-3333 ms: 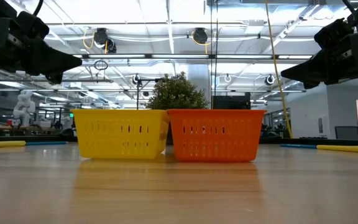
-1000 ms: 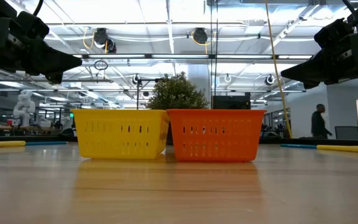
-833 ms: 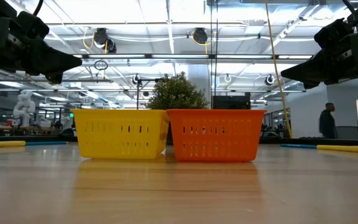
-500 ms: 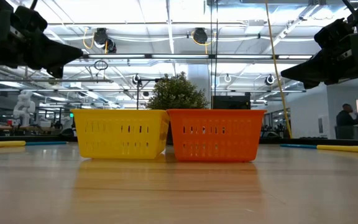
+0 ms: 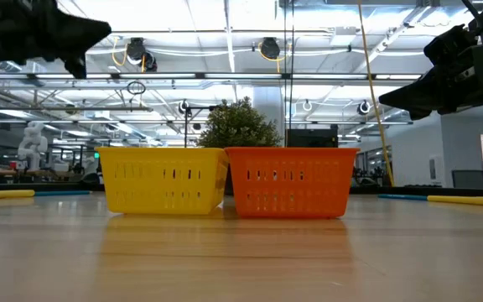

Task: Sort pens & pencils
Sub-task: Put the top left blue pencil into the yellow bin

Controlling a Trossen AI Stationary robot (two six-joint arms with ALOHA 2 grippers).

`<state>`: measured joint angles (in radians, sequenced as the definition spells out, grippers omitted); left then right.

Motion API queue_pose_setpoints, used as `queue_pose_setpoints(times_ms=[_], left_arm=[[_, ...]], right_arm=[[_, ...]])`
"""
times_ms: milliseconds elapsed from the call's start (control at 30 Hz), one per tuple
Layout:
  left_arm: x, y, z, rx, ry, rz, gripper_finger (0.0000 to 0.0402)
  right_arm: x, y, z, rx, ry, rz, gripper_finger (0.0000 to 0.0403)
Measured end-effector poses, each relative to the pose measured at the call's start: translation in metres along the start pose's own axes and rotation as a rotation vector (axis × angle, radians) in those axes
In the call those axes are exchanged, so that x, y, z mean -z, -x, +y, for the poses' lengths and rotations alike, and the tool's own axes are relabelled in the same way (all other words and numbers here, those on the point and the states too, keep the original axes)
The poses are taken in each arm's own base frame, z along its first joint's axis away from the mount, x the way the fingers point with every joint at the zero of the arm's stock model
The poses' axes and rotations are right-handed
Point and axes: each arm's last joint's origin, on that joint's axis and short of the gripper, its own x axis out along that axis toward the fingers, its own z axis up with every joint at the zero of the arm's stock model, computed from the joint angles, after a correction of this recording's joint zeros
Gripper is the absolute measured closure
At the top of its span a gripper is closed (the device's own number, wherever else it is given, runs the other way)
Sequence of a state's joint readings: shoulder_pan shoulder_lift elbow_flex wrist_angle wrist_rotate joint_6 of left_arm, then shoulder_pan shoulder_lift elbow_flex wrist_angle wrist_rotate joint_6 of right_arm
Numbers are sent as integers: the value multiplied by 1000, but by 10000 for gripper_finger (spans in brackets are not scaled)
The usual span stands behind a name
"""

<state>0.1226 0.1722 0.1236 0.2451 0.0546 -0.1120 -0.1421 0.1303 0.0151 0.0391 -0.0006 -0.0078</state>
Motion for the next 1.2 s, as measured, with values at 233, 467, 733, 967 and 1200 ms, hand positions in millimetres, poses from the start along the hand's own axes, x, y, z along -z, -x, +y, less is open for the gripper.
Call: queue_pose_setpoints(times_ms=[233, 467, 733, 967, 1200], left_arm=[[-17, -24, 4, -173, -3, 216, 371], [-15, -48, 7, -263, -23, 461, 371], [-22, -57, 7, -265, -27, 478, 371], [-22, -50, 12, -443, -12, 594, 370], [1, -44, 33, -707, 89, 807, 303]], right_arm=[[0, 0, 0, 0, -63, -5, 403], [-23, 3, 0, -20, -178, -241, 403], [-49, -1, 4, -183, -70, -502, 403], [-36, -28, 3, -145, -99, -371, 400], [-23, -46, 2, -86, -132, -224, 345]])
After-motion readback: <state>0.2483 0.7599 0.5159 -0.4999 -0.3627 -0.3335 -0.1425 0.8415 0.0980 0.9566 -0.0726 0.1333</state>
